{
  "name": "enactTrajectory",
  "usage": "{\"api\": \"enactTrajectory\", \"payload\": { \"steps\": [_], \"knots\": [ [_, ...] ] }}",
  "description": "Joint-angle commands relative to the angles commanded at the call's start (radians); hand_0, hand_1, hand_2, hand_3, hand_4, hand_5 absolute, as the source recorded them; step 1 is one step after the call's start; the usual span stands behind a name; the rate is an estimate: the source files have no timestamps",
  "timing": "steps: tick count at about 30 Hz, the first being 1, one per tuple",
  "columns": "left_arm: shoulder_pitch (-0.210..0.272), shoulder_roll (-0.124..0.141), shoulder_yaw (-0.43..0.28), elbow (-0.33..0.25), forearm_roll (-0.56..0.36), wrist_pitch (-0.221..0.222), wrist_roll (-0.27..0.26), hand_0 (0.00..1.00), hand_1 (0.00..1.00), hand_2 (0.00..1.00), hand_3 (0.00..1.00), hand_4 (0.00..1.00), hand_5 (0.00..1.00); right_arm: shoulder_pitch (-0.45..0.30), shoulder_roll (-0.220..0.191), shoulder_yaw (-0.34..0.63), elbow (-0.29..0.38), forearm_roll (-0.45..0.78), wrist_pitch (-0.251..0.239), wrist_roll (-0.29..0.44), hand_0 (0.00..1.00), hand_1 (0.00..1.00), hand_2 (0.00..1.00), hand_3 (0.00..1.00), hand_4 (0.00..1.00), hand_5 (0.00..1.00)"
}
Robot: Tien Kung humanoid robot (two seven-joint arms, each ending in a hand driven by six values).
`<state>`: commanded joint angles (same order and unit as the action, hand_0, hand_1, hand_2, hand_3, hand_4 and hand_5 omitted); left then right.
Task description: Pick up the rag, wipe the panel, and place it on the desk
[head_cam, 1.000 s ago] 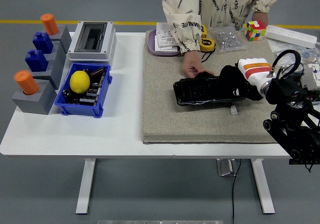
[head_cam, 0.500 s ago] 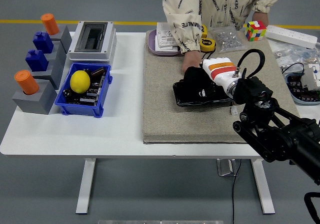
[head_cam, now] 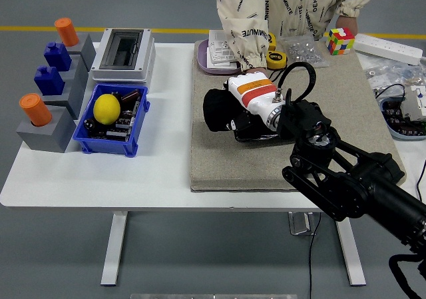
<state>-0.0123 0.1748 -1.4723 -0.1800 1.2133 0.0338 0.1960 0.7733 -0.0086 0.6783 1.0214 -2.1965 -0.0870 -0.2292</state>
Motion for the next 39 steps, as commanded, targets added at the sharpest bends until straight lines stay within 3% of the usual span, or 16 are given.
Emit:
{"api": "enactTrajectory", "payload": {
  "steps": [9,22,34,39],
  "knots": [
    [0.001,-0.004,-0.012,0.0,0.006,0.001,0.003,0.651,0.696,0.741,0.567,0.598,0.475,-0.02,-0.018,0.016,-0.05,-0.015,0.005,0.002,0.282,0.394,0.458,0.471,0.998,0.265],
    [0.0,-0.008,-0.02,0.0,0.004,0.002,0.001,0.651,0.696,0.741,0.566,0.598,0.475,-0.057,-0.131,0.111,-0.086,-0.023,0.009,0.005,0.283,0.394,0.458,0.468,0.998,0.263],
    [-0.001,-0.014,-0.017,0.0,-0.005,0.002,-0.002,0.651,0.696,0.742,0.566,0.598,0.474,-0.113,-0.171,0.244,-0.122,-0.063,0.005,0.002,0.286,0.393,0.457,0.468,0.998,0.255],
    [0.002,-0.014,-0.026,0.0,0.0,0.002,0.0,0.652,0.695,0.741,0.566,0.598,0.474,-0.142,-0.213,0.294,-0.129,-0.066,0.006,0.003,0.285,0.394,0.458,0.467,0.998,0.255]
  ]
}}
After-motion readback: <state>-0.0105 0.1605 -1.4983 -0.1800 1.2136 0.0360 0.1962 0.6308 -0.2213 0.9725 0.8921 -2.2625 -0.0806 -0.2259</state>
